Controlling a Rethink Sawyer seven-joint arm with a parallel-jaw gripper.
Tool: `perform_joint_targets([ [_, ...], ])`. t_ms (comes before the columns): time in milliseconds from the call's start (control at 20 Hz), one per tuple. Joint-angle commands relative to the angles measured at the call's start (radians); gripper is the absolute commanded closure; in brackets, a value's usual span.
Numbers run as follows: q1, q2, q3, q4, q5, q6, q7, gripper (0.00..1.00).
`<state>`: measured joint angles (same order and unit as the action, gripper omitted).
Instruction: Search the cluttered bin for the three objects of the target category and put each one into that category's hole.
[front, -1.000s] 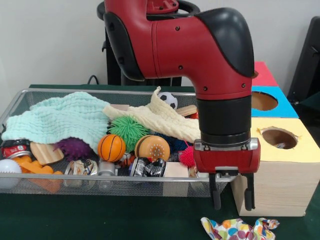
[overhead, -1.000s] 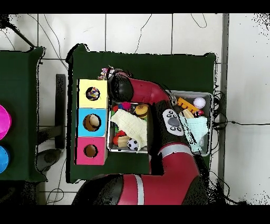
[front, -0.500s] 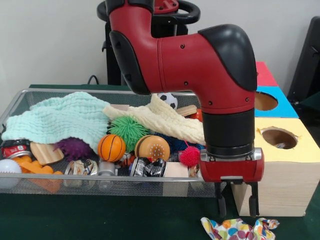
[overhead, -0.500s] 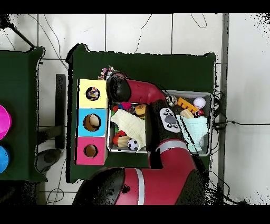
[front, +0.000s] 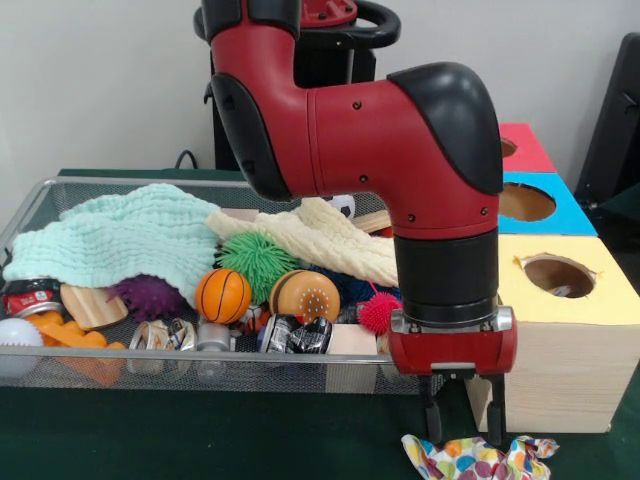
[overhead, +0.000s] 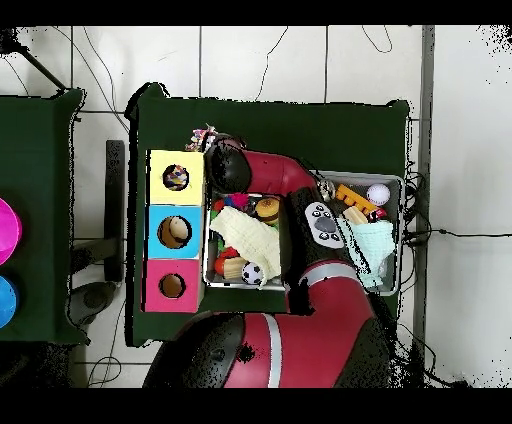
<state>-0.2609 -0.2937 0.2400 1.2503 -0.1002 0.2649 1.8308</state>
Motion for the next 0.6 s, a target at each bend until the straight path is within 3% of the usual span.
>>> perform_joint_targets([
  [50, -0.031, 0.047, 0.096, -0.023, -0.069, -0.018, -0.030, 0.00],
  [600, -0.030, 0.068, 0.102, -0.016, -0.097, -0.054, 0.000, 0.00],
])
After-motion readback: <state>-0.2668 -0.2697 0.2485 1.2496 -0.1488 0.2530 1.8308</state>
